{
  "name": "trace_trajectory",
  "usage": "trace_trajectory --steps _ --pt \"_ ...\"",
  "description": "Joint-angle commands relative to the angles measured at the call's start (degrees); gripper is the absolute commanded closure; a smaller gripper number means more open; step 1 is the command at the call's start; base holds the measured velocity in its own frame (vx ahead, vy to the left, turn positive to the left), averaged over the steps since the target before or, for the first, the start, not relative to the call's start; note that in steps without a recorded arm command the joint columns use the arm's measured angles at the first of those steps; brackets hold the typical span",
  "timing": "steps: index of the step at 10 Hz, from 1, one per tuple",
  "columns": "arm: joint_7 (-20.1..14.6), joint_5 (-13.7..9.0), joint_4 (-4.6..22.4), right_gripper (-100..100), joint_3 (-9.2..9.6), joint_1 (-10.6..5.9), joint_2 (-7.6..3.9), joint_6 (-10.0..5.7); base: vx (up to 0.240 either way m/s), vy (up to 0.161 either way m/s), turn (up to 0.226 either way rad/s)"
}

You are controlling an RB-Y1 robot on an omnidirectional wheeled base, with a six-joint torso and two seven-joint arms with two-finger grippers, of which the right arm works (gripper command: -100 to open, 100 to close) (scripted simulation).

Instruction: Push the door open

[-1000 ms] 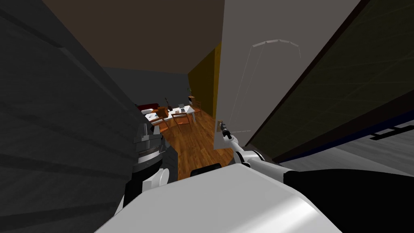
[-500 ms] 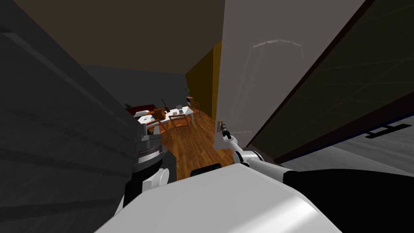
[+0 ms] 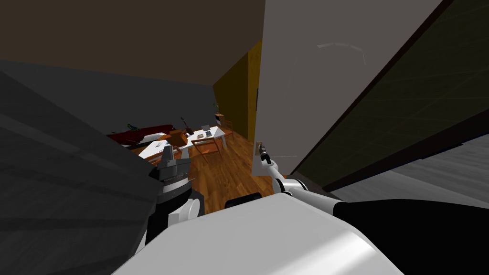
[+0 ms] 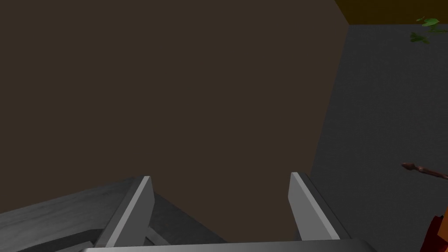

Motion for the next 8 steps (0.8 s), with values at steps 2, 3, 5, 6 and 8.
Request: trace_trajectory --steps 2,3,5,6,8 --pt "2.98 -0.38 -0.61 100 -1.95 -0.41 1.77 0.22 0.177 0.059 -0.149" --pt "3.78 -0.49 -0.75 100 -2.47 -0.51 2.37 0.30 0.197 0.064 -0.130" --pt "4.89 -0.64 -0.96 100 -3.21 -0.66 3.25 0.41 0.182 0.057 -0.091" --pt "4.60 -0.58 -0.98 100 -3.04 -0.30 3.04 0.61 0.074 0.023 -0.031" --pt "4.95 -0.91 -1.20 100 -4.12 -0.27 2.15 0.57 0.130 0.035 -0.027"
